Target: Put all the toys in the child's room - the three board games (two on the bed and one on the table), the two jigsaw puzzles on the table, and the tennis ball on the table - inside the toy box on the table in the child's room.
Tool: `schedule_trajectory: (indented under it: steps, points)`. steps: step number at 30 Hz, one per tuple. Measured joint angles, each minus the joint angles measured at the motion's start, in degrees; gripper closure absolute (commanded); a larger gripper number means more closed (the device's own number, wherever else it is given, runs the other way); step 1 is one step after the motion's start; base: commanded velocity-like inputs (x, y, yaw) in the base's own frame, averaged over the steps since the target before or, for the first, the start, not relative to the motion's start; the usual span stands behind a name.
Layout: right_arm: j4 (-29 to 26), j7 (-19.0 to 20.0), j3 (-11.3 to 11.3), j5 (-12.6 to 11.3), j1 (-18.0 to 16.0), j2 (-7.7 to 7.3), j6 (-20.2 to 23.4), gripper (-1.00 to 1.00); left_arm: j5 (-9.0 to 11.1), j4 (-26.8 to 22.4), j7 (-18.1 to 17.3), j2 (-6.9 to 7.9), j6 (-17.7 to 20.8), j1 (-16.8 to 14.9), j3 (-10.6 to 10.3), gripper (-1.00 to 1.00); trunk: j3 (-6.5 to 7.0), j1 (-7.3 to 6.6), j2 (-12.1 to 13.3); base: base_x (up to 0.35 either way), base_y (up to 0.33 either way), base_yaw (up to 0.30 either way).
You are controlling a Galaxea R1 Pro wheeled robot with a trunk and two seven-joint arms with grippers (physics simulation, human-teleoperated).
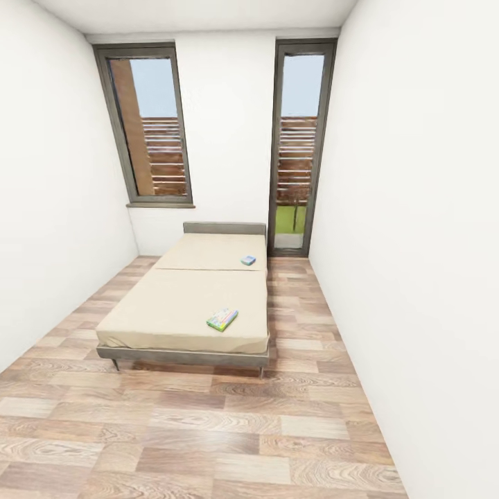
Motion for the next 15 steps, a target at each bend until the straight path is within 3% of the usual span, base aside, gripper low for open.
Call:
schedule_trajectory:
  steps: [4, 9, 12, 13, 15]
  points:
    - [-0.78, 0.02, -0.05, -0.05, -0.02, 0.22, -0.03, -1.00, 0.24, -0.61, 0.00, 0.14, 0.09, -0.04, 0.48, -1.00, -0.01, 0.00, 0.00, 0.001, 0.000, 0.000]
    - [-8.07, 0.09, -0.45, -0.50, -0.39, 1.60, 2.92, -1.00, 0.39, -6.06, 0.04, 0.21, 3.63, -1.00, 0.71, -1.00, 0.00, 0.00, 0.00, 0.000, 0.000, 0.000]
    - [-15.38, -0.25, -0.90, -0.78, -0.90, 1.60, 8.79, -1.00, 0.46, -12.52, 0.03, 0.41, 11.62, -2.42, 0.79, -1.00, 0.01, 0.00, 0.00, 0.000, 0.000, 0.000]
    - [-19.15, -0.51, -1.60, -1.08, -1.48, 1.53, 12.79, -1.00, 0.51, -16.14, -0.11, 0.50, 16.51, -3.18, 0.89, -1.00, 0.03, 0.00, 0.01, 0.000, 0.000, 0.000]
    - [-22.67, -0.70, -2.90, -1.64, -2.18, 1.54, 16.62, -1.00, 0.71, -20.03, -0.55, 0.57, 21.77, -3.97, 1.25, -1.00, 0.01, 0.00, 0.01, 0.000, 0.000, 0.000]
